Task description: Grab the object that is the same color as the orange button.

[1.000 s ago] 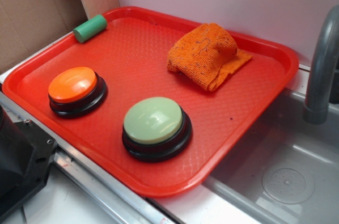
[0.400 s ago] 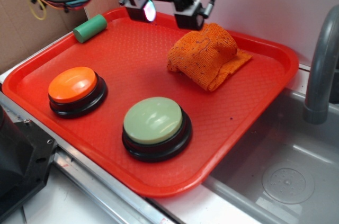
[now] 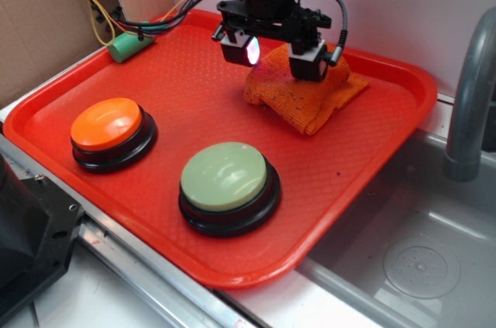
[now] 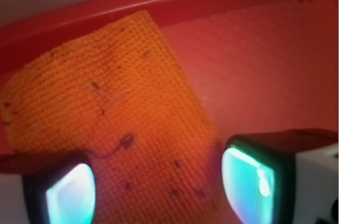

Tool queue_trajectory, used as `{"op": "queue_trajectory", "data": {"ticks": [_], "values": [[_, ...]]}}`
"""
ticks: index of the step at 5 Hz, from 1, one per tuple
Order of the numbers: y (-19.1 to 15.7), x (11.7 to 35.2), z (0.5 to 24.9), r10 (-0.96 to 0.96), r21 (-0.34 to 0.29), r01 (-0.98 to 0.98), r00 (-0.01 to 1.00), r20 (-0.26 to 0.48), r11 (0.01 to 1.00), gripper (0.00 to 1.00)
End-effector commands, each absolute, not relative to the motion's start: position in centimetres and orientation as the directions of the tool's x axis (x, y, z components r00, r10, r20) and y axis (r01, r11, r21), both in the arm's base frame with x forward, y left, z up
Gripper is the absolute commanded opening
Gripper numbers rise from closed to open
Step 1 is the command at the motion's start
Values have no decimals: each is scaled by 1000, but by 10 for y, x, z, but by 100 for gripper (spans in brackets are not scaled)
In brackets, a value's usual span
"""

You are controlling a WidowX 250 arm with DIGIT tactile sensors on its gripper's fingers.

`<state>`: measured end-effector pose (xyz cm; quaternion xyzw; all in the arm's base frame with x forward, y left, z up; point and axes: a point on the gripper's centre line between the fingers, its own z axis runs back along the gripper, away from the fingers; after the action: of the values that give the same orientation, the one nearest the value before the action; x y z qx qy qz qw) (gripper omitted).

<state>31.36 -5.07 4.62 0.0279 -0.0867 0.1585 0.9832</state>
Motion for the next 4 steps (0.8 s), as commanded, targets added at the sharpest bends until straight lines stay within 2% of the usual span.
{"op": "queue_trajectory", "data": {"ticks": [1,2,3,4], "values": [[-59,331,42,322,-5,-327,928,189,945,100],[-57,331,38,340,-19,-343,922,184,939,100],[-58,330,34,377,-10,-381,910,173,924,0],[-58,330,35,380,-1,-386,909,171,922,0]]}}
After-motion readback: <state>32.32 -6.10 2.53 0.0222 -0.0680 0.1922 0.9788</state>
